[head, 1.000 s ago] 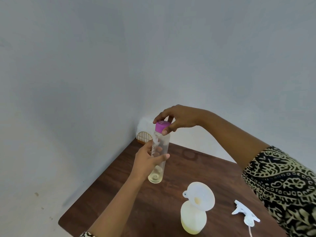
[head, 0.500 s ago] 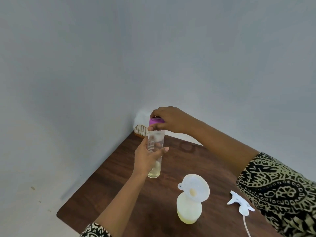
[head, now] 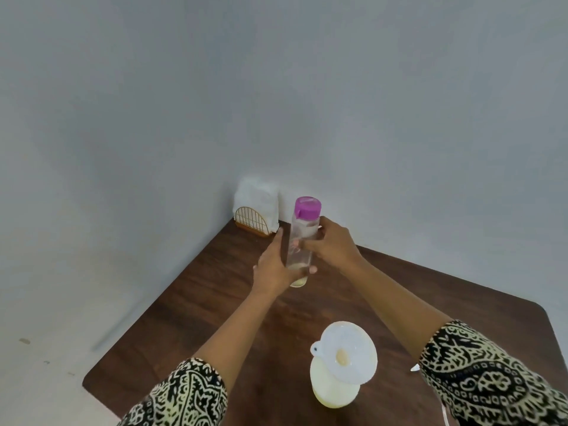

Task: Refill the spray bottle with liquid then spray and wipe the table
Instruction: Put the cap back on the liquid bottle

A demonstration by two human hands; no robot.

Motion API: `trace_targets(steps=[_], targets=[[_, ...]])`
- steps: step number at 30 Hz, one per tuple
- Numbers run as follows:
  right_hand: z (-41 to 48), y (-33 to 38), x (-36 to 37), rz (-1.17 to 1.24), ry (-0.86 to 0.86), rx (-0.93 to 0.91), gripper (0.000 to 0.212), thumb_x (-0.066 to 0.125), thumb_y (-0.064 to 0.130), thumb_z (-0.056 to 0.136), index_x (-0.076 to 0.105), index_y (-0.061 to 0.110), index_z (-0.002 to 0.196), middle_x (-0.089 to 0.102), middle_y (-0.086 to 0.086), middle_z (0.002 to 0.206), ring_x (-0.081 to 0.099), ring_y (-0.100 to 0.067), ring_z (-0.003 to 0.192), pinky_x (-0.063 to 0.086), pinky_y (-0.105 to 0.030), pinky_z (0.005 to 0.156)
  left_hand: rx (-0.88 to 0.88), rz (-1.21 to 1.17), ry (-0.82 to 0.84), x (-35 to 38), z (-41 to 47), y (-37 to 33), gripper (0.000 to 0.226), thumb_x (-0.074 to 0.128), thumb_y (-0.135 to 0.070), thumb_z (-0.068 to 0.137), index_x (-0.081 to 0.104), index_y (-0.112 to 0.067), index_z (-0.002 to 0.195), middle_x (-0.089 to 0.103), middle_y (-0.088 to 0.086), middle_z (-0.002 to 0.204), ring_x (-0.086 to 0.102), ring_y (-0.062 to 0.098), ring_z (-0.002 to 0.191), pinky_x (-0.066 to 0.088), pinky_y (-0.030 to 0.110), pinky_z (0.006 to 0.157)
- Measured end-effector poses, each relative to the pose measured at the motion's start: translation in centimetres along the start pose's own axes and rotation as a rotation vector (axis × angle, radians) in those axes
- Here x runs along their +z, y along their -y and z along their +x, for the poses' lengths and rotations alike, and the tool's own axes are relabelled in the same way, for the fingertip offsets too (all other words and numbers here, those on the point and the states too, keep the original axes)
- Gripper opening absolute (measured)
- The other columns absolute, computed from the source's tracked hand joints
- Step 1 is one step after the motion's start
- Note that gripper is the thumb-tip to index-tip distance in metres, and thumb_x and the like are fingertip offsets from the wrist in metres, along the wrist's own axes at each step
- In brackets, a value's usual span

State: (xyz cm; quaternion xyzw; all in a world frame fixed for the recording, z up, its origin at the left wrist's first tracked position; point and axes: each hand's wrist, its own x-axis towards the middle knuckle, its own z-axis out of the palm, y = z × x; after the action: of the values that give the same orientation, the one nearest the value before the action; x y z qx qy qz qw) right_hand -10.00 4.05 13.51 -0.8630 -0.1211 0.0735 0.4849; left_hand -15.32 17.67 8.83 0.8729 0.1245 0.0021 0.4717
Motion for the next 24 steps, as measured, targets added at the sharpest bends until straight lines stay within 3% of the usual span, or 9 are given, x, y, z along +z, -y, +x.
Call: trace_targets(steps=[4, 10, 24], targets=[[4.3, -3.2, -0.1, -0.046, -0.085, 0.089, 0.053, 0.079, 0.034, 0.072, 0.054, 0.015, 0.114, 0.064, 0.001, 0.102, 0.061, -0.016, 0.088, 0.049, -0.028, 0.076, -0.341, 0.499, 0.151, 2.2, 1.7, 6.4, 0.106, 0.060, -0.072, 0.074, 0.003, -0.032, 0.154, 0.001, 0.007, 0.164, -0.004, 0.032, 0.150, 0.004, 0.067, 0.114], [10.6, -5.2, 2.5, -0.093, -0.112, 0.108, 0.055, 0.079, 0.032, 0.072, 0.052, 0.008, 0.113, 0.065, -0.008, 0.105, 0.063, -0.027, 0.095, 0.051, -0.038, 0.081, -0.439, 0.559, 0.259, 4.9, 2.3, 11.5, 0.114, 0.051, -0.086, 0.067, -0.015, -0.044, 0.149, -0.031, 0.001, 0.158, -0.027, 0.031, 0.144, -0.009, 0.069, 0.108], [19.6, -7.0, 4.9, -0.202, -0.112, 0.032, 0.055, 0.078, 0.038, 0.072, 0.051, 0.005, 0.107, 0.065, -0.011, 0.101, 0.063, -0.030, 0.091, 0.041, -0.030, 0.068, -0.451, 0.574, 0.268, 5.6, 3.3, 13.0, 0.115, 0.051, -0.086, 0.065, -0.020, -0.048, 0.146, -0.037, -0.002, 0.155, -0.033, 0.030, 0.142, -0.010, 0.070, 0.107]])
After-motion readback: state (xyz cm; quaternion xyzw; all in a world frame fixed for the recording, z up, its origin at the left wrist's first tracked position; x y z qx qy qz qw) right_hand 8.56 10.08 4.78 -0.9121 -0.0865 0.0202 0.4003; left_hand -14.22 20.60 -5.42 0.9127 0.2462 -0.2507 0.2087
